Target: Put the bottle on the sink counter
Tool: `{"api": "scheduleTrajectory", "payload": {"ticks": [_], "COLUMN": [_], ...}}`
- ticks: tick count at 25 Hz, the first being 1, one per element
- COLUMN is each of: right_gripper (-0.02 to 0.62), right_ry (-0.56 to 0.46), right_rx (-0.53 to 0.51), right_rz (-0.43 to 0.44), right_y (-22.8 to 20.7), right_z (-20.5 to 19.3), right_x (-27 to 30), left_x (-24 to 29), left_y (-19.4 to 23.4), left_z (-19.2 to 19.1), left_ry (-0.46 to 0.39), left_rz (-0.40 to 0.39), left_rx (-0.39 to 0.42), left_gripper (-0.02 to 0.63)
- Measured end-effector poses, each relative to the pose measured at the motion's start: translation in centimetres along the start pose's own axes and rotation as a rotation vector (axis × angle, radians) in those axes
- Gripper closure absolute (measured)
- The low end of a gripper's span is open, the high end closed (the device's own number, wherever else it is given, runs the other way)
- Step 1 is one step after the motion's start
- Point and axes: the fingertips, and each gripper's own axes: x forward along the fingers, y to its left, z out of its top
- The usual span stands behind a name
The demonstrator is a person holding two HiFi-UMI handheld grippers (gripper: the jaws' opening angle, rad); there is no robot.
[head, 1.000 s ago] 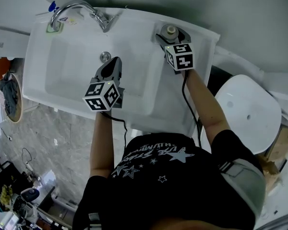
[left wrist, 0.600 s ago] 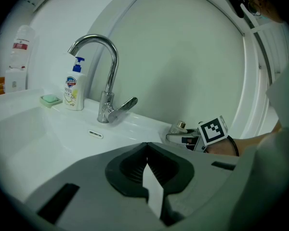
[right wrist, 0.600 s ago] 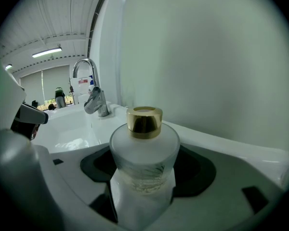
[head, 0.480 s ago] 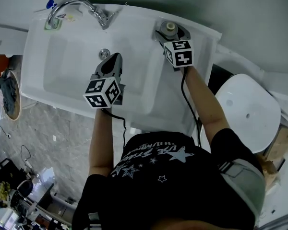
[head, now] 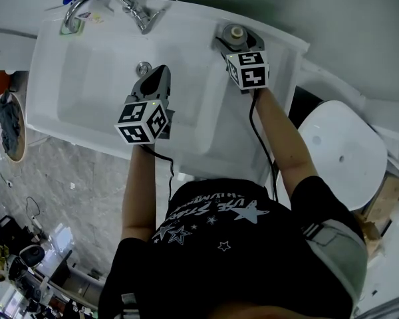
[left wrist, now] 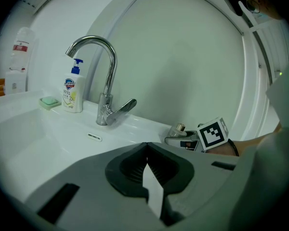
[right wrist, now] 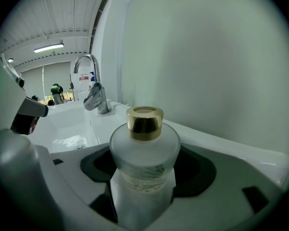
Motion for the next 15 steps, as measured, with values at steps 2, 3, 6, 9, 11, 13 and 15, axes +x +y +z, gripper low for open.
{"api": "scheduleTrajectory", "payload": {"ticks": [2, 3, 6, 9, 11, 13, 15], "right_gripper": [0.276, 0.278, 0.278, 0.278, 0.277, 0.272, 0.270], "right_ry": [0.000, 0.001, 0.003, 0.008, 0.017, 0.023, 0.023], "right_rx": [-0.006, -0.009, -0.013, -0.004, 0.010, 0.023, 0.030], "right_rz": [-0.002, -0.003, -0.007, -0.016, -0.020, -0.028, -0.042], "right_y": [0.0, 0.1, 0.1, 0.1, 0.2, 0.3, 0.4], "right_z": [0.0, 0.0, 0.0, -0.2, -0.5, -0.9, -1.1], "right_x": [0.0, 0.0, 0.0, -0.1, -0.2, -0.5, -1.1], "left_x": [-0.1, -0.1, -0.4, -0.8, -1.1, -1.6, -2.2], "left_y": [-0.1, -0.1, -0.2, -0.2, -0.2, -0.2, -0.2], "left_z": [0.0, 0.0, -0.1, -0.1, -0.2, -0.2, -0.2], "left_ry": [-0.001, -0.002, -0.008, -0.015, -0.019, -0.025, -0.033], "left_rz": [-0.004, -0.006, -0.008, -0.010, -0.011, -0.011, -0.011], "left_rx": [-0.002, -0.003, -0.008, -0.011, -0.010, -0.009, -0.007], "left_gripper": [0.597, 0.597, 0.597, 0.597, 0.597, 0.597, 0.597]}}
